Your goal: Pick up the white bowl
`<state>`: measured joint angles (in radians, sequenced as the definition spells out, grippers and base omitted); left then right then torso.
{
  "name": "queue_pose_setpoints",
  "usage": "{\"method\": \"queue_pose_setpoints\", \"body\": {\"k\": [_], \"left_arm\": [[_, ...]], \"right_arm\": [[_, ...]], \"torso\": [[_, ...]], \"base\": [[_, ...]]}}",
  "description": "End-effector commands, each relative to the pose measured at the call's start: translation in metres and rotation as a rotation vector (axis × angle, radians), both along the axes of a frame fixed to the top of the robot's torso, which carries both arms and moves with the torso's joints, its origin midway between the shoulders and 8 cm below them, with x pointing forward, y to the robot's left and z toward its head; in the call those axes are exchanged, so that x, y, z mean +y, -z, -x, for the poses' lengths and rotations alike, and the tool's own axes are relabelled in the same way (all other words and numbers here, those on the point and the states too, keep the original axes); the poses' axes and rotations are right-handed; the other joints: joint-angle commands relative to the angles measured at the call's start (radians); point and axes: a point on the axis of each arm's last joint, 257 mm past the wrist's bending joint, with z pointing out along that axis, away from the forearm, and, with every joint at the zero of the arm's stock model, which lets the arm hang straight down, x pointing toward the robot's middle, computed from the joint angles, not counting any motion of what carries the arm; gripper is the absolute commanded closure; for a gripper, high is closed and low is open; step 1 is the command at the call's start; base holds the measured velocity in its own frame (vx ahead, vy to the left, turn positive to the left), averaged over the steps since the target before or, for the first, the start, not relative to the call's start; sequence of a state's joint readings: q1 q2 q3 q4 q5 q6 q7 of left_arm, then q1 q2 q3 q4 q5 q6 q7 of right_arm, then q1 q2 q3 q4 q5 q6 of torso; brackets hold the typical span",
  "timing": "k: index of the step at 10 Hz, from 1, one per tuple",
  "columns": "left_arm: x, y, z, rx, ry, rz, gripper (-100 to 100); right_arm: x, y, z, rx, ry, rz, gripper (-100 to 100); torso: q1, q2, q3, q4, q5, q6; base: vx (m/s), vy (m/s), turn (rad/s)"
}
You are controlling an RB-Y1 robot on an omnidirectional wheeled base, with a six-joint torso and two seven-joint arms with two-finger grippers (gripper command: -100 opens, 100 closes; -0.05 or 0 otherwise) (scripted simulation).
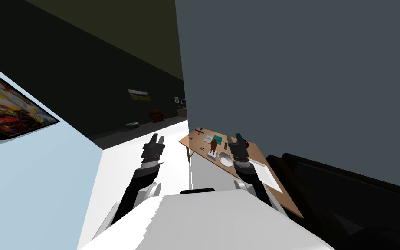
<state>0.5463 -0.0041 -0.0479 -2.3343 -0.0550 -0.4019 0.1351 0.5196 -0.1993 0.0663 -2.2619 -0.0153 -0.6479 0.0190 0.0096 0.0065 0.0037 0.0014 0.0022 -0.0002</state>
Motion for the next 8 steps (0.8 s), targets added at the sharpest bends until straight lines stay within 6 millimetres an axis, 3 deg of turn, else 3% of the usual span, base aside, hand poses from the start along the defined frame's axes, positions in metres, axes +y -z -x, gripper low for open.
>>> {"method": "queue_pose_setpoints", "body": {"k": [1, 4, 8], "left_arm": [[0.0, 0.0, 0.0, 0.0, 0.0, 0.0, 0], [0.0, 0.0, 0.0, 0.0, 0.0, 0.0, 0], [0.0, 0.0, 0.0, 0.0, 0.0, 0.0, 0]], "right_arm": [[0.011, 0.018, -0.003, 0.031, -0.002, 0.092, -100], [0.036, 0.061, -0.012, 0.088, -0.009, 0.291, -100], [0.057, 0.122, -0.021, 0.151, -0.014, 0.528, -100]], "torso": [[0.0, 0.0, 0.0, 0.0, 0.0, 0.0], [-0.001, -0.001, -0.001, 0.0, 0.0, 0.0], [-0.006, -0.007, -0.004, -0.001, -0.001, 0.0]], "base": [[-0.103, 0.16, 0.016], [-0.069, 0.131, 0.022], [0.004, 0.085, 0.024]]}}
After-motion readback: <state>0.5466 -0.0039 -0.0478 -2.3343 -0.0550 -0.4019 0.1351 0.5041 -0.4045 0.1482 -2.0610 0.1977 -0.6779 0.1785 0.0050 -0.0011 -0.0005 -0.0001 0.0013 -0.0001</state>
